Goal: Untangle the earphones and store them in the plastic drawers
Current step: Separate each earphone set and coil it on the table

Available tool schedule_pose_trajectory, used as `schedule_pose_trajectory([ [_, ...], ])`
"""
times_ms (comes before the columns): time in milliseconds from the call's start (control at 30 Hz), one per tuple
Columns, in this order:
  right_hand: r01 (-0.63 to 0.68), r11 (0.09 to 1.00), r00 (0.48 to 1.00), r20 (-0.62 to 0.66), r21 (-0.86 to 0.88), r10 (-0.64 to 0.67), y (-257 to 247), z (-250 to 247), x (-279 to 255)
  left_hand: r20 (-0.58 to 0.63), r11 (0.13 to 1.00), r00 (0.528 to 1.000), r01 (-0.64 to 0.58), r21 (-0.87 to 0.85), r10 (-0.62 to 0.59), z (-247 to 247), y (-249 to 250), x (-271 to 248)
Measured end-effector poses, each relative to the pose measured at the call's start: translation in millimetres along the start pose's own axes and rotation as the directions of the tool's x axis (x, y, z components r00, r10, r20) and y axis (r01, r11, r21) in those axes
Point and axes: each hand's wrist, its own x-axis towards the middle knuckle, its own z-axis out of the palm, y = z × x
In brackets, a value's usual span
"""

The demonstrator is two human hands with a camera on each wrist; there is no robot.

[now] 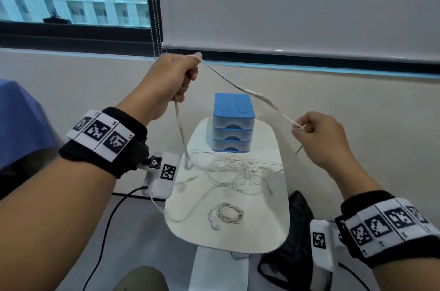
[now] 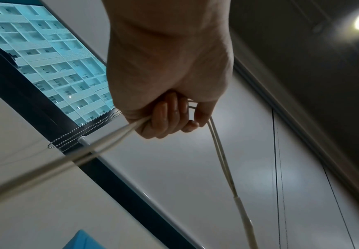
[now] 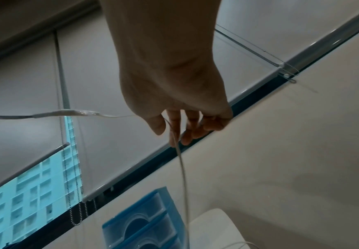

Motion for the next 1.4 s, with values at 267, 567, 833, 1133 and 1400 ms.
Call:
schedule_pose_trajectory([
  [267,-0.452,0.812,0.878,0.347,0.369,0.331,-11,10,-2,-0.019,0.998,0.999,0.037,-0.053,-0.038,-4,12,-5],
  [567,-0.077,0.293,0.952,0.157,0.953,-0.262,-124,-30,-20,0.178,0.992,0.977,0.106,0.074,-0.118,15,-15,-25],
  [833,0.022,0.364,0.996,0.009,0.931,-0.084,-110,-32,-26,0.552,0.983,0.814,0.159,0.091,-0.183,31,-40,-72],
  [1133,-0.164,0.494,0.984,0.176,0.854,0.023,-90,-28,-46,0.415,0.962,0.899,0.024,0.273,-0.141,38,-66,-83],
  [1400,-0.120,0.525,0.985,0.166,0.843,-0.043,-113,-44,-62,0.590,0.970,0.771,0.216,0.115,-0.241,63,-70,-108],
])
